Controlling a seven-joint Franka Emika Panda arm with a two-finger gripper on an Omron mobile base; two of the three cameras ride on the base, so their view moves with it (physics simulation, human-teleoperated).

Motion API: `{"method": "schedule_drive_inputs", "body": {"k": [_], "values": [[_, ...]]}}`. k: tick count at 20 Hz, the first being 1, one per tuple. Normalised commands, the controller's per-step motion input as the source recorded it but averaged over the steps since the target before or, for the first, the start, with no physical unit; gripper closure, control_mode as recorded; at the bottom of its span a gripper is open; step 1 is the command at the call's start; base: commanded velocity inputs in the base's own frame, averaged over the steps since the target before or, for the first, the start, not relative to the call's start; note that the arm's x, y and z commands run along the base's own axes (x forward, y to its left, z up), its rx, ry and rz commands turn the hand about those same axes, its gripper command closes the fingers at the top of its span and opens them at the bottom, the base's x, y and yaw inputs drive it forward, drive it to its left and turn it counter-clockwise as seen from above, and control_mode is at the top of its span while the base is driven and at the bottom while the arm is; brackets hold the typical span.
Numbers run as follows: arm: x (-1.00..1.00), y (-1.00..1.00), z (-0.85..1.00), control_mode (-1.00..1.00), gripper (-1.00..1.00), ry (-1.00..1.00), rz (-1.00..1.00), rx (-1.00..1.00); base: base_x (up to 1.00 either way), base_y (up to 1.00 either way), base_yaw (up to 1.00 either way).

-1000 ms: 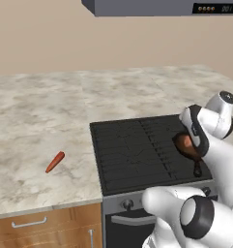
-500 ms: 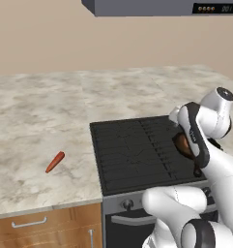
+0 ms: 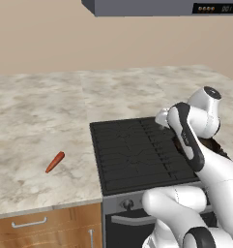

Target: Put the onion and carrot in the pan. Then turn on the front right burner and set the heat to medium.

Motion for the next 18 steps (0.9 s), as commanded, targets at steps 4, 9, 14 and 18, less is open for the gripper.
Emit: {"method": "schedule_drive_inputs", "body": {"k": [4, 9, 14, 18], "values": [[0.00, 0.69, 0.00, -1.00, -1.00, 0.04, 0.13, -0.02, 0.00, 0.00, 0.00], [0.00, 0.76, 0.00, -1.00, -1.00, 0.07, 0.13, -0.02, 0.00, 0.00, 0.00], [0.06, 0.81, 0.00, -1.00, -1.00, 0.15, 0.11, -0.02, 0.00, 0.00, 0.00], [0.12, 0.72, 0.00, -1.00, -1.00, 0.14, 0.07, -0.01, 0.00, 0.00, 0.00]]}}
